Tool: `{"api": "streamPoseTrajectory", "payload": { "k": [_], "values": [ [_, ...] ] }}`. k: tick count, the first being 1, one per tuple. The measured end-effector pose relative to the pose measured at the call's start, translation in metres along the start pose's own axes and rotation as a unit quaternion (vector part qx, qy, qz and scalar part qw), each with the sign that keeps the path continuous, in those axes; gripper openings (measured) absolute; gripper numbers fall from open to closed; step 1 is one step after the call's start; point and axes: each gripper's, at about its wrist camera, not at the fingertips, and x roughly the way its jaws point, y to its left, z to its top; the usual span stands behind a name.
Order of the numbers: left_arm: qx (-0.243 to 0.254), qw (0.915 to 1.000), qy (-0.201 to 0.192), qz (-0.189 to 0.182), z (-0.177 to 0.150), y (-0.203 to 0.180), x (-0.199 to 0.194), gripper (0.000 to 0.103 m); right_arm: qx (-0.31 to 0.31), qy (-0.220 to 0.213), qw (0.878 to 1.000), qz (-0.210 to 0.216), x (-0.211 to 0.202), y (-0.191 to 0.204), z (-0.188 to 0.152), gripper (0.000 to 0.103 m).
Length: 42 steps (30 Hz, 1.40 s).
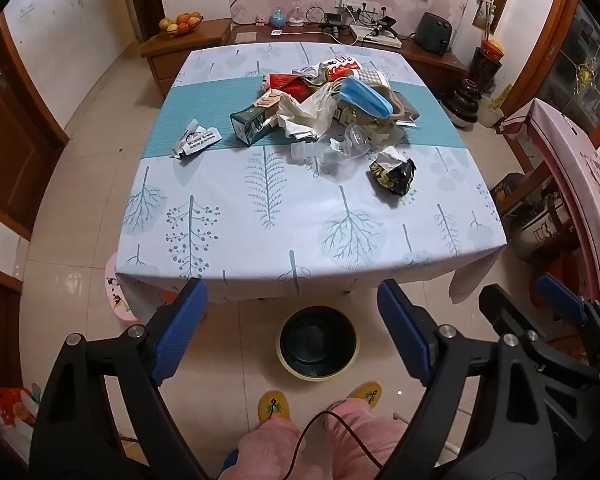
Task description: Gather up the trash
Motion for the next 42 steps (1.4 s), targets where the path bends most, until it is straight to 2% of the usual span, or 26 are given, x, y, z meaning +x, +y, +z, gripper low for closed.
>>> {"api": "streamPoseTrajectory", "payload": {
  "k": [15, 42],
  "values": [
    [0.006, 1.0000, 0.006, -0.002, 0.002, -0.001, -0.008, 0.085, 0.007, -0.001, 1.000, 0.000, -0.008, 0.013, -0.016, 0.080],
    [0.009, 0.9999, 0.003, -0.005, -0.002, -0.002, -0.011, 0.085, 0.017, -0.002, 1.000, 0.003, -0.017, 0.002, -0.021, 0.080]
  ]
}}
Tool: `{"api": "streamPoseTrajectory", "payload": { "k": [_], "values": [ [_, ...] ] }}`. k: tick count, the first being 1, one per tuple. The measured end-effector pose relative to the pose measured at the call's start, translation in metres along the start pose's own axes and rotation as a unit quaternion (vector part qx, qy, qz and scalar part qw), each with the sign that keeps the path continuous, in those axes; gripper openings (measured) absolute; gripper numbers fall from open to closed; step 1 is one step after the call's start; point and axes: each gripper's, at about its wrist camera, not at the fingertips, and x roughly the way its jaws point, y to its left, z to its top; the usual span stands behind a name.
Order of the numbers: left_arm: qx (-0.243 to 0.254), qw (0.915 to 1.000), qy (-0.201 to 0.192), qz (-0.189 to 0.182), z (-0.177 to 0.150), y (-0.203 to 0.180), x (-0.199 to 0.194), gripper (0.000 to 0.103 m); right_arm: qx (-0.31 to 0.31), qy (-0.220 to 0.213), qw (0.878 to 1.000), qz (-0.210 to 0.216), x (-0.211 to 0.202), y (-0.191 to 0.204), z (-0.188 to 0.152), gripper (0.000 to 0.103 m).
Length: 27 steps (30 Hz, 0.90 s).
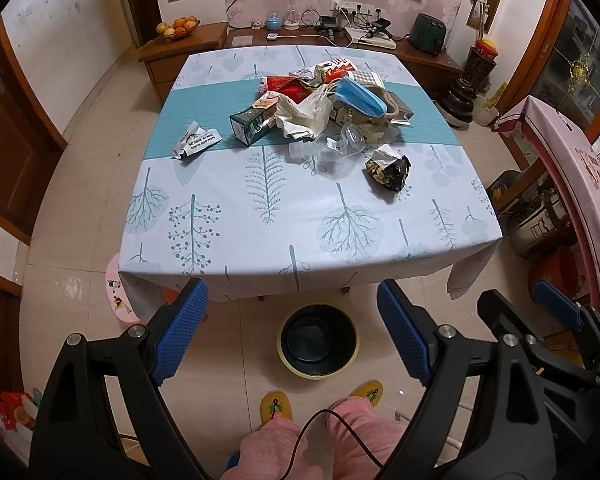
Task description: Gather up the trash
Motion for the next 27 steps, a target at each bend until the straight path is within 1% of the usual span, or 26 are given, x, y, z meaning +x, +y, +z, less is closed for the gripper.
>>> {"api": "streamPoseTrajectory", "payload": {
  "k": [6, 15, 21, 27],
  "values": [
    [-0.007, 1.0000, 0.006, -0.003, 0.001, 0.005, 0.003, 0.085, 0.000, 0.000, 1.000, 0.000, 0.000, 0.000, 0.000, 0.080],
    [-0.010, 0.9999, 0.008, 0.003, -0.001, 0.003, 0.006, 0.085, -0.004, 0.004, 1.000, 0.007, 0.002, 0.003, -0.002, 0.080],
    [-0.016, 0.9997, 0.008, 0.016, 0.000, -0.003, 0.010, 0.085, -0.017, 0.011, 1.000, 0.023, 0.015, -0.005, 0.010, 0.080],
    [-0.039, 0.9987, 0.010, 0.033, 0.006, -0.012, 0.013, 0.085, -0.035, 0.016, 0.998, 0.039, 0.023, -0.016, 0.024, 0.080]
  ]
}}
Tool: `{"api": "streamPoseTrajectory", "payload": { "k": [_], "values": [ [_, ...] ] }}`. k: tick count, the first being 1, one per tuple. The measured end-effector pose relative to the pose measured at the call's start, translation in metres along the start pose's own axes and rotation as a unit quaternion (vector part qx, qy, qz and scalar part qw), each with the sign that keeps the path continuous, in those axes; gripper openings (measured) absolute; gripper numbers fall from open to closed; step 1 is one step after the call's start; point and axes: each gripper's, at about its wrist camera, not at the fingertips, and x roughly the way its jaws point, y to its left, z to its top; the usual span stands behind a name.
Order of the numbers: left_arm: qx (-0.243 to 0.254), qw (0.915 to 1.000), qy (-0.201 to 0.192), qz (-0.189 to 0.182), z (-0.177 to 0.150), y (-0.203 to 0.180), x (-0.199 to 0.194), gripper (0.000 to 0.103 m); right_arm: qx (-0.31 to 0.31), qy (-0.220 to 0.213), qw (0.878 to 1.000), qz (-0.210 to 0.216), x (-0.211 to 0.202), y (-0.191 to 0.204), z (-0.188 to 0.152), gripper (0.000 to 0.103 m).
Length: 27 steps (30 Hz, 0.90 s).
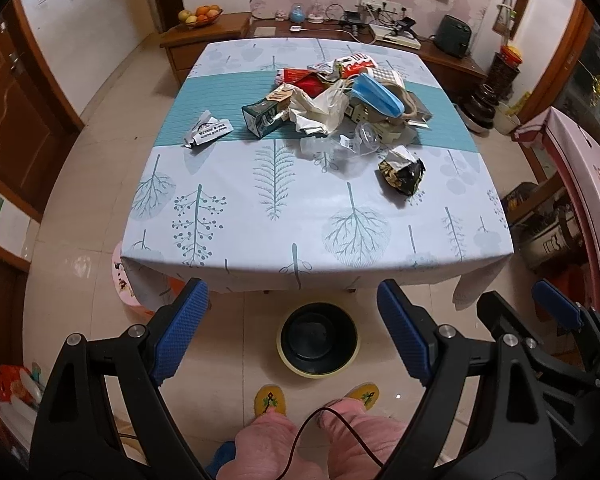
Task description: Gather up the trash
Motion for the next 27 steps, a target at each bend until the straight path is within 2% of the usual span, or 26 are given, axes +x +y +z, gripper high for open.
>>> {"api": "streamPoseTrajectory", "payload": {
  "k": [7, 11, 16, 20, 23, 27],
  "values": [
    [-0.032, 0.9991, -0.006, 0.025, 0.012, -0.014, -0.002, 0.085, -0.021, 0.002, 0.999, 0.026, 0.011, -0.022, 0.028, 0.080],
    [-0.074, 0.9960, -0.006, 0.048, 0.022, 0.000, -0.003, 0.085, -0.024, 0.004, 0.999, 0.045, 0.017, -0.031, 0.045, 0.080],
    [-0.120, 0.9891, -0.008, 0.084, 0.030, 0.044, 0.002, 0.085, -0.034, 0.000, 0.998, 0.056, 0.032, -0.028, 0.065, 0.080],
    [-0.124, 0.9873, -0.002, 0.099, 0.049, 0.081, 0.020, 0.085, -0.025, -0.002, 0.998, 0.058, 0.050, -0.017, 0.085, 0.080],
    [-0.118, 0.9885, -0.002, 0.095, 0.074, 0.112, 0.039, 0.085, -0.014, -0.005, 0.999, 0.049, 0.064, -0.004, 0.101, 0.080],
    [-0.081, 0.9943, 0.012, 0.068, 0.119, 0.147, 0.078, 0.085, 0.041, 0.012, 0.998, 0.052, 0.094, 0.014, 0.126, 0.080]
  ]
}}
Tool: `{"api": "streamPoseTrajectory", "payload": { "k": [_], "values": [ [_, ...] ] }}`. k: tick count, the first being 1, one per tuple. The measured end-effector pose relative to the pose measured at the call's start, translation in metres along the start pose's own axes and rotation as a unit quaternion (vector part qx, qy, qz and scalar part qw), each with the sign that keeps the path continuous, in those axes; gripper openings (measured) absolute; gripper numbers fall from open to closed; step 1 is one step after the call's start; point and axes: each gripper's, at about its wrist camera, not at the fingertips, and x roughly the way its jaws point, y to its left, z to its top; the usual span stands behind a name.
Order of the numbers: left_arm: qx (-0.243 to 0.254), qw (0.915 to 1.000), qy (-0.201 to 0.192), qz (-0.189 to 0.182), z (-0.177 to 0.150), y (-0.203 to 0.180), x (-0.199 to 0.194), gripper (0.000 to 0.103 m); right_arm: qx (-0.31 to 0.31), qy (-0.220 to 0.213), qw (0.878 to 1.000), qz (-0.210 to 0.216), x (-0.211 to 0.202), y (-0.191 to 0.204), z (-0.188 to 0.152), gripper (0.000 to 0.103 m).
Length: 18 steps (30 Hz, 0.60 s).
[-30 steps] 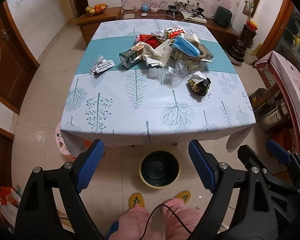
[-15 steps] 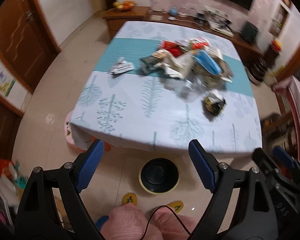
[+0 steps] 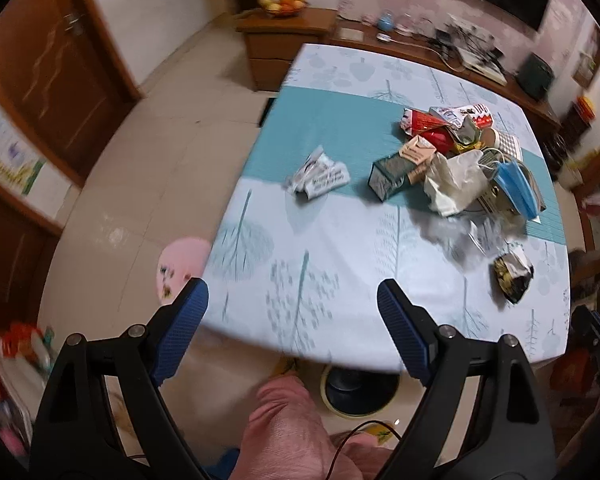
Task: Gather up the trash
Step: 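Grasp the white wrapper with the left tool while the right tool grasps the clear plastic cup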
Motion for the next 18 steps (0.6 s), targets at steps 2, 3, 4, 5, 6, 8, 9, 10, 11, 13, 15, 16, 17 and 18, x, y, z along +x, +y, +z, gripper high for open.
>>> {"api": "streamPoseTrajectory", "payload": {
  "k": [2, 3, 4, 5, 6, 8, 9, 10, 11, 13, 15, 16, 17, 18],
  "values": [
    [0.033, 0.9993, 0.013, -0.014, 0.026, 0.005, 0.027, 0.085, 0.032, 0.012, 0.999, -0.002, 0.021, 0.007, 0.009, 0.076],
    [0.043, 0.9988, 0.018, -0.018, 0.034, 0.005, 0.037, 0.085, 0.054, 0.021, 0.998, -0.003, 0.036, 0.012, 0.013, 0.076],
    [0.057, 0.9977, 0.025, -0.025, 0.047, 0.009, 0.053, 0.085, 0.068, 0.025, 0.997, -0.003, 0.045, 0.014, 0.015, 0.075],
    [0.064, 0.9971, 0.030, -0.029, 0.055, 0.012, 0.063, 0.085, 0.090, 0.031, 0.995, -0.001, 0.059, 0.018, 0.018, 0.075],
    [0.072, 0.9958, 0.041, -0.039, 0.068, 0.017, 0.080, 0.085, 0.105, 0.034, 0.994, -0.001, 0.072, 0.018, 0.018, 0.075],
    [0.080, 0.9933, 0.059, -0.059, 0.084, 0.024, 0.105, 0.085, 0.135, 0.037, 0.990, 0.001, 0.091, 0.019, 0.018, 0.075],
    [0.084, 0.9917, 0.069, -0.070, 0.091, 0.026, 0.116, 0.085, 0.156, 0.038, 0.987, 0.001, 0.104, 0.019, 0.019, 0.075],
    [0.090, 0.9892, 0.080, -0.084, 0.101, 0.029, 0.130, 0.085, 0.172, 0.040, 0.984, 0.002, 0.114, 0.019, 0.020, 0.075],
    [0.097, 0.9866, 0.090, -0.096, 0.107, 0.029, 0.143, 0.085, 0.185, 0.040, 0.982, 0.002, 0.122, 0.017, 0.020, 0.075],
    [0.105, 0.9824, 0.104, -0.113, 0.111, 0.029, 0.159, 0.085, 0.207, 0.042, 0.977, -0.001, 0.137, 0.014, 0.022, 0.075],
    [0.112, 0.9771, 0.120, -0.136, 0.117, 0.029, 0.178, 0.085, 0.229, 0.045, 0.972, -0.004, 0.152, 0.011, 0.022, 0.075],
    [0.112, 0.9753, 0.125, -0.144, 0.119, 0.026, 0.186, 0.085, 0.237, 0.046, 0.970, -0.005, 0.157, 0.010, 0.022, 0.075],
    [0.110, 0.9734, 0.132, -0.151, 0.121, 0.028, 0.194, 0.085, 0.248, 0.046, 0.968, -0.006, 0.163, 0.008, 0.023, 0.073],
    [0.107, 0.9723, 0.137, -0.157, 0.122, 0.029, 0.200, 0.085, 0.259, 0.046, 0.965, -0.007, 0.170, 0.006, 0.023, 0.072]
  ]
}}
